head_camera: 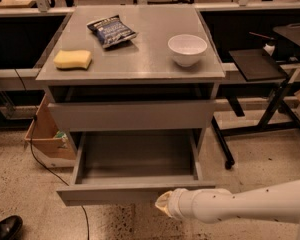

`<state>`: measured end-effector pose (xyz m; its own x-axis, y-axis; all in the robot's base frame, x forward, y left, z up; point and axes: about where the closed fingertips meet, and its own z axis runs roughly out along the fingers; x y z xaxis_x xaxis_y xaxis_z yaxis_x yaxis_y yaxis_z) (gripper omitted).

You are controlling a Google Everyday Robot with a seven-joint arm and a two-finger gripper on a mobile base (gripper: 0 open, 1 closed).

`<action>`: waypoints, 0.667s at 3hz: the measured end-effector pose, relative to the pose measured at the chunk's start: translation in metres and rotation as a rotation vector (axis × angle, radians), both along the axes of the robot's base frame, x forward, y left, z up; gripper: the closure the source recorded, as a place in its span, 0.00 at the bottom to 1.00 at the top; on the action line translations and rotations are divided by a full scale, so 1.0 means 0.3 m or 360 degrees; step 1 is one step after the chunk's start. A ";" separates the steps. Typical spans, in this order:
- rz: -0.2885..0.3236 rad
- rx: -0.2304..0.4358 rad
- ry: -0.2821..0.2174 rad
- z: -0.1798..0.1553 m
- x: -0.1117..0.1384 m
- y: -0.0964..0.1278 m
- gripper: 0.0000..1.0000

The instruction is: Close middle drawer

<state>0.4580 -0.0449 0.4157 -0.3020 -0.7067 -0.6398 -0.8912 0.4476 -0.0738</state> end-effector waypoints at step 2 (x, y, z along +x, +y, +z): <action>-0.0040 -0.0034 -0.0022 -0.081 0.120 -0.014 1.00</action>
Offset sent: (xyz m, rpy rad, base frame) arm 0.1233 -0.0061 -0.0365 -0.0472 -0.0923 -0.0722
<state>0.4939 -0.0492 0.3914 -0.3109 -0.7125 -0.6290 -0.8785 0.4680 -0.0959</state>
